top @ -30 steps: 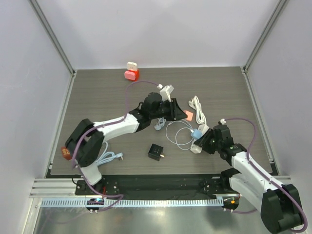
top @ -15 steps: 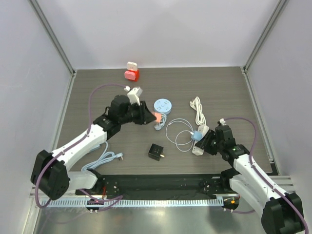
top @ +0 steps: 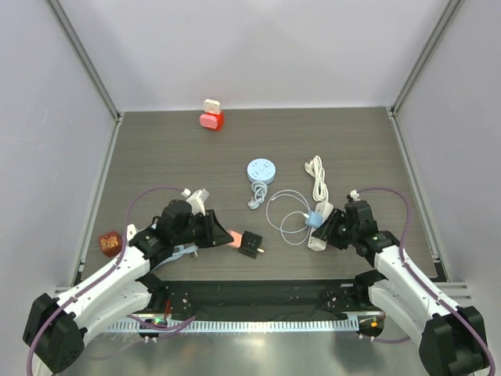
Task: Pull the plug off the socket
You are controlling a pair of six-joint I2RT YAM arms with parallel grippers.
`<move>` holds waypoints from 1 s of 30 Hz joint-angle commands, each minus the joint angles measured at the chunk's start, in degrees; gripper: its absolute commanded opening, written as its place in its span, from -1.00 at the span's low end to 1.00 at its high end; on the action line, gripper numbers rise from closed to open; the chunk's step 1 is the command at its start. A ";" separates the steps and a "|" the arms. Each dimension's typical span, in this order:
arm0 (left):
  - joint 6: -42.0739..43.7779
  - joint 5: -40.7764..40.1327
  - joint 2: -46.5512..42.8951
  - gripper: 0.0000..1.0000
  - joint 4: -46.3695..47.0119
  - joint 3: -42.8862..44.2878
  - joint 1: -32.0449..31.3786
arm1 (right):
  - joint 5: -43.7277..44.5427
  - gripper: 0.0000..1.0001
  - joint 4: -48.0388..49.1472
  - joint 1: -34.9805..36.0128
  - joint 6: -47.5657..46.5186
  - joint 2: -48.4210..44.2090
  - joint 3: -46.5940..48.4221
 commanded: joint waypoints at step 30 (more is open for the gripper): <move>-8.23 -10.02 -4.01 -0.79 2.49 -10.02 -0.92 | -3.23 -0.98 5.80 -0.30 -0.11 -0.25 1.94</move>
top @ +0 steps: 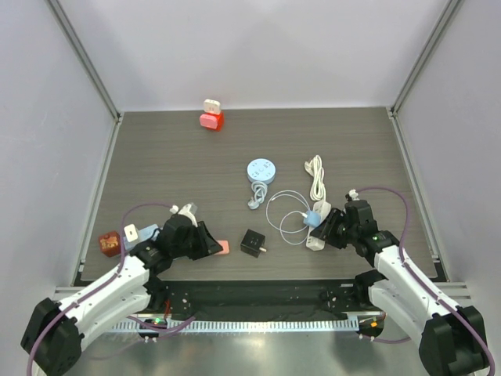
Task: Pull the plug off the socket
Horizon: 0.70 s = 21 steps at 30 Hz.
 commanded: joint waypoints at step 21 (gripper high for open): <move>12.25 11.67 16.73 0.40 9.22 26.44 -3.13 | -3.70 -0.89 4.57 -0.11 -2.63 2.16 1.50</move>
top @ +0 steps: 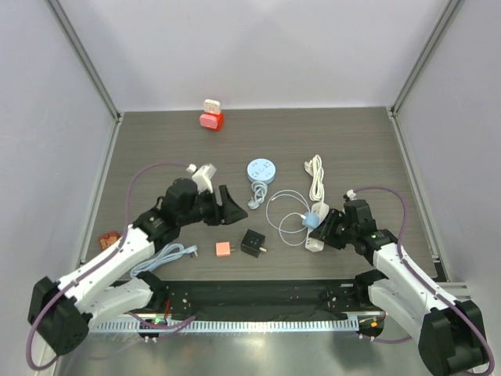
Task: Pull the plug off the socket
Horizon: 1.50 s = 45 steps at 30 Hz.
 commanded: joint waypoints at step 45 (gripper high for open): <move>-2.77 10.09 59.49 -0.08 3.18 44.13 -17.59 | -5.62 -0.94 3.78 -0.11 -2.39 -1.34 1.50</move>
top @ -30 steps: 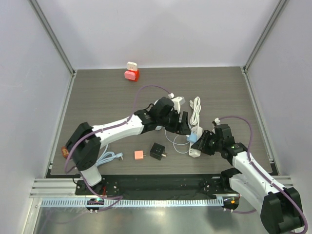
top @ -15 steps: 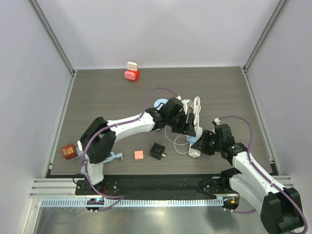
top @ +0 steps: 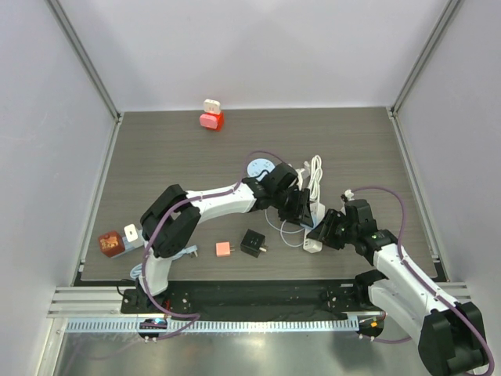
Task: Pull the plug off the socket
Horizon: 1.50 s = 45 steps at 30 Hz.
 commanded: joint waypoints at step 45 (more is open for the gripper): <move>-0.23 1.30 -26.05 -0.98 14.18 -26.15 -2.18 | 4.32 -0.98 3.07 -7.49 -9.67 18.23 24.86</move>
